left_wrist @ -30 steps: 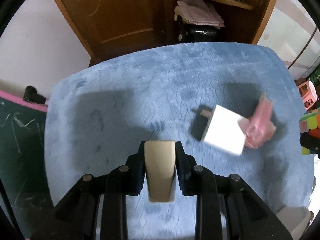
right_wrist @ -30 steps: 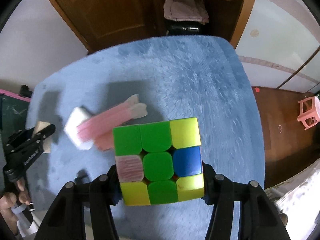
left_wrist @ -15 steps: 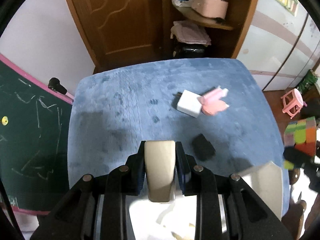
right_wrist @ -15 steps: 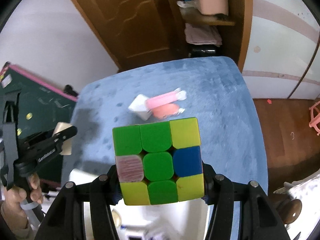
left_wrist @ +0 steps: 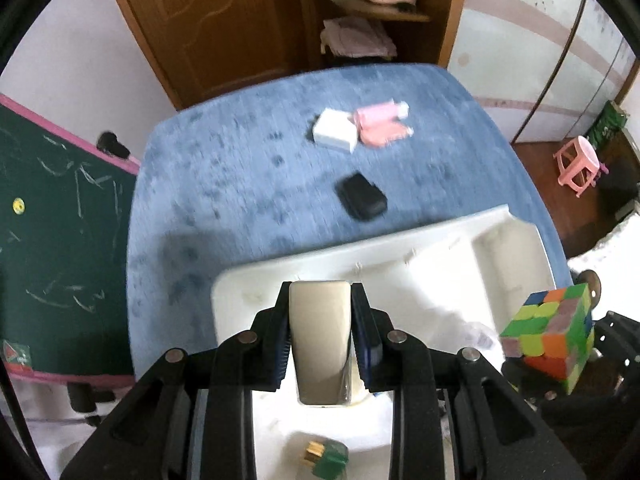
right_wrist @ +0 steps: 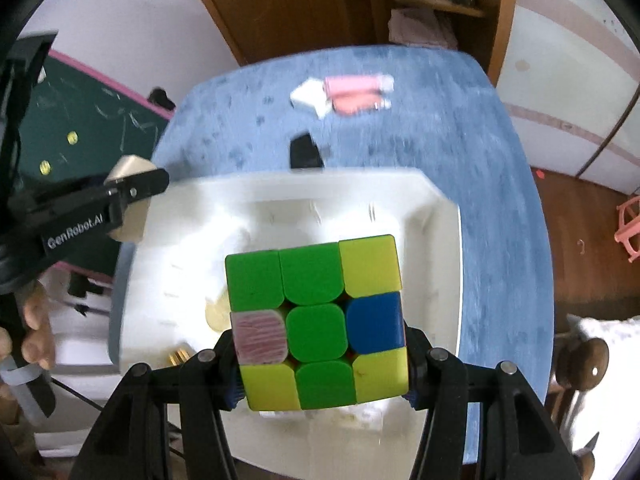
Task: Organize rigid objects
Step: 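Lower the beige block and Rubik's cube into the tray and open both tools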
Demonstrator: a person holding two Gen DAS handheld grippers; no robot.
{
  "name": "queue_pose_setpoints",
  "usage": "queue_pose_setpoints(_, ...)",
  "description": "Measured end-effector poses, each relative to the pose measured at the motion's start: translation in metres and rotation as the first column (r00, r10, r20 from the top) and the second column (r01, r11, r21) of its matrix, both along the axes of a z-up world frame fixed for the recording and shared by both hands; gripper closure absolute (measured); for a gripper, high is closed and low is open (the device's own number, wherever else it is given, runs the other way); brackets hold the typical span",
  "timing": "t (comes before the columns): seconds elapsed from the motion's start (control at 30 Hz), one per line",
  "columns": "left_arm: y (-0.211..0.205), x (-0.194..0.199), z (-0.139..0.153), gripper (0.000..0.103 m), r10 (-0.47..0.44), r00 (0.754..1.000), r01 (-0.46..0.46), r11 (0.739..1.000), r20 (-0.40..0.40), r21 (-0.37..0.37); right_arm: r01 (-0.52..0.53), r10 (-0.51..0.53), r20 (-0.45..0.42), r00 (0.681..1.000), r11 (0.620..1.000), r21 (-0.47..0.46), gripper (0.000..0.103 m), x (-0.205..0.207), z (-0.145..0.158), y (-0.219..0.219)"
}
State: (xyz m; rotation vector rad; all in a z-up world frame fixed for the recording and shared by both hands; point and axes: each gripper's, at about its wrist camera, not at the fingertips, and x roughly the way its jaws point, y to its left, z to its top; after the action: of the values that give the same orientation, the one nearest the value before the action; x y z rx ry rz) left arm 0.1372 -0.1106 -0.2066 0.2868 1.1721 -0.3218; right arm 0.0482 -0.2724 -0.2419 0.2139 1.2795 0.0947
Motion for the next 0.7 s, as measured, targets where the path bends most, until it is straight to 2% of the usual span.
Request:
queue_pose_setpoints(0.27, -0.006, -0.017, -0.027, 0.075, 0.008, 0.999, -0.006, 0.999, -0.041, 0.036, -0.021, 0.016, -0.071, 0.997, 0.998, -0.065, 0.045, -0.027, -0.035, 0.012)
queue_pose_setpoints(0.7, -0.005, -0.028, -0.077, 0.075, 0.031, 0.991, -0.013, 0.991, -0.132, 0.134, -0.101, 0.077, -0.154, 0.985, 0.983, -0.155, 0.045, -0.030, -0.074, 0.034)
